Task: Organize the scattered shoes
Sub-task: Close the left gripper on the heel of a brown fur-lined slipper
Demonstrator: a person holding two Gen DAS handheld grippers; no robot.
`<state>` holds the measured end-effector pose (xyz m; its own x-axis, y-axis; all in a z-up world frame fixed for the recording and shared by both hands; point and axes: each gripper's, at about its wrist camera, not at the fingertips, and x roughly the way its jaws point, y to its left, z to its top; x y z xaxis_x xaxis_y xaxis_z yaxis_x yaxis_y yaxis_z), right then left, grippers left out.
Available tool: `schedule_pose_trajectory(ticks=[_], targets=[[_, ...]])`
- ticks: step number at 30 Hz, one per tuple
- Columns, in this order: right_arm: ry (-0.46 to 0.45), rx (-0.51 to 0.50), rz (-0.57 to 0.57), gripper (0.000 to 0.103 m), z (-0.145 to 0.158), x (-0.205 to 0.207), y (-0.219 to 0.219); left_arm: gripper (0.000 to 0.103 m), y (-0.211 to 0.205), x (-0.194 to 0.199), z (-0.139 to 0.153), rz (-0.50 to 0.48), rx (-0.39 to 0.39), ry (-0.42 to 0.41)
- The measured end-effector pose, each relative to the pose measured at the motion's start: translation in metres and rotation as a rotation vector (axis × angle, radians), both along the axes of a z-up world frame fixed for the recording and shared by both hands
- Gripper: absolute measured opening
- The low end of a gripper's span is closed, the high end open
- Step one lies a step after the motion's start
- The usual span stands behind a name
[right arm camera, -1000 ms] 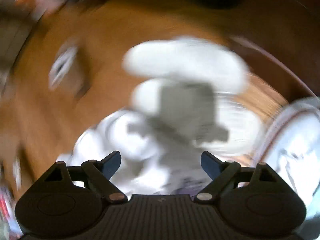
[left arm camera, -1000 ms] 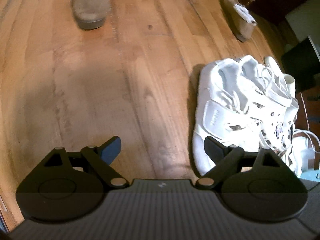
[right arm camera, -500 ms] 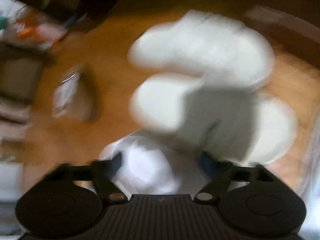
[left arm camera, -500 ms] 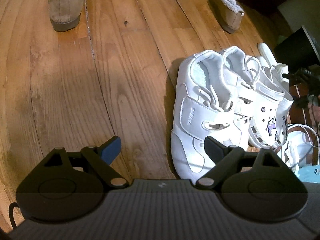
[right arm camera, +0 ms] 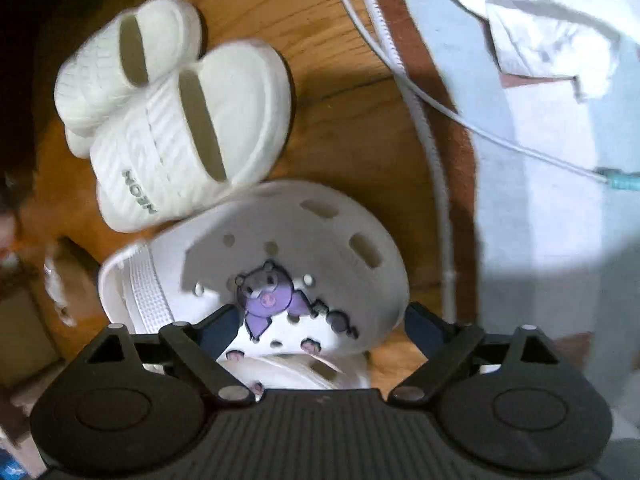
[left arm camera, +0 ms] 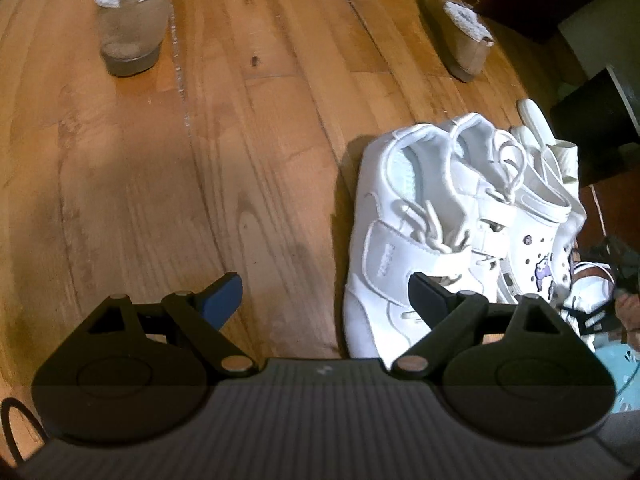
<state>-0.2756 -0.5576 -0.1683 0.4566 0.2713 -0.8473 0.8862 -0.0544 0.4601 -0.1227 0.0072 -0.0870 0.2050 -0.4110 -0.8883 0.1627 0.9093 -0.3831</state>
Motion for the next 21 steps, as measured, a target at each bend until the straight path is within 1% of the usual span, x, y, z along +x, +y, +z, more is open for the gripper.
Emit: schedule_pose_trajectory(ticks=[2, 3, 4, 5, 7, 8, 10, 13, 15, 16, 17, 18, 19, 20, 21], targets=[[0.002, -0.034, 0.061, 0.089, 0.001, 0.026, 0.011, 0.09, -0.004, -0.001, 0.002, -0.01, 0.0, -0.006], [0.002, -0.044, 0.086, 0.087, 0.002, 0.033, 0.014, 0.091, -0.005, 0.0, 0.003, -0.011, 0.001, -0.008], [0.011, -0.062, 0.145, 0.084, 0.006, 0.046, 0.021, 0.09, -0.006, 0.0, 0.004, -0.013, 0.001, -0.01], [0.015, -0.09, 0.21, 0.083, 0.015, 0.059, 0.031, 0.09, -0.006, 0.001, 0.005, -0.015, 0.003, -0.013], [-0.012, -0.165, 0.316, 0.082, 0.04, 0.077, 0.056, 0.09, -0.009, 0.007, 0.009, -0.017, 0.015, -0.025], [-0.048, -0.221, 0.386, 0.082, 0.058, 0.09, 0.073, 0.09, -0.011, 0.011, 0.012, -0.017, 0.019, -0.032], [-0.186, -0.353, 0.52, 0.082, 0.084, 0.121, 0.102, 0.09, -0.018, 0.024, 0.018, -0.022, 0.012, -0.043], [-0.405, -0.551, 0.716, 0.082, 0.123, 0.168, 0.145, 0.091, -0.039, 0.056, 0.033, -0.029, -0.025, -0.053], [-0.528, -0.658, 0.77, 0.082, 0.134, 0.19, 0.166, 0.09, -0.053, 0.08, 0.043, -0.02, -0.056, -0.054], [-0.624, -0.718, 0.807, 0.082, 0.137, 0.209, 0.182, 0.09, -0.061, 0.092, 0.048, -0.015, -0.072, -0.054], [-0.667, -0.736, 0.823, 0.082, 0.136, 0.223, 0.191, 0.09, -0.069, 0.106, 0.055, 0.001, -0.07, -0.068], [-0.686, -0.733, 0.844, 0.081, 0.135, 0.235, 0.199, 0.09, -0.073, 0.12, 0.064, 0.036, -0.04, -0.099], [-0.703, -0.727, 0.868, 0.075, 0.133, 0.248, 0.206, 0.09, -0.07, 0.125, 0.068, 0.067, -0.011, -0.124], [-0.721, -0.704, 0.898, 0.058, 0.125, 0.263, 0.215, 0.09, -0.067, 0.13, 0.072, 0.099, 0.018, -0.149], [-0.733, -0.687, 0.918, 0.046, 0.116, 0.273, 0.216, 0.09, -0.062, 0.134, 0.075, 0.135, 0.049, -0.179]])
